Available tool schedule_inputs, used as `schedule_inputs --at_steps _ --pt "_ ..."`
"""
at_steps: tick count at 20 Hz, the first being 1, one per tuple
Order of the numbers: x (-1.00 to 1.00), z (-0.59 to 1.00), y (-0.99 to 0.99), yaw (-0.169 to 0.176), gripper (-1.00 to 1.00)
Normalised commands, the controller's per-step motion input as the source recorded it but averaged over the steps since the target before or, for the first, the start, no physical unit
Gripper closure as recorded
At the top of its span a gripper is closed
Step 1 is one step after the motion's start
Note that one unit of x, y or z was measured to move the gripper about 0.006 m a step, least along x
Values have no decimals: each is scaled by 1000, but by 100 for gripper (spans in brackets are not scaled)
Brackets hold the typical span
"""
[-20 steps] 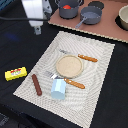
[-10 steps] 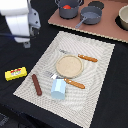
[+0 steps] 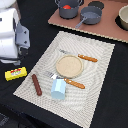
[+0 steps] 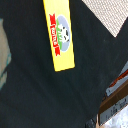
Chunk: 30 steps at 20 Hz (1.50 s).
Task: Interact with the objects in diverse but meaningful ways.
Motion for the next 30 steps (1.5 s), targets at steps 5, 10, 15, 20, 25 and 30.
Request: schedule_inputs --at_steps 5,10,15,20,25,30 --pt "108 -409 -154 7 -100" --pt "5 -470 -187 6 -100" --pt "-19 -511 -109 3 -100" --pt "-81 -478 -87 3 -100" --pt "-109 -372 -2 13 100" --pt "-78 -300 0 16 100"
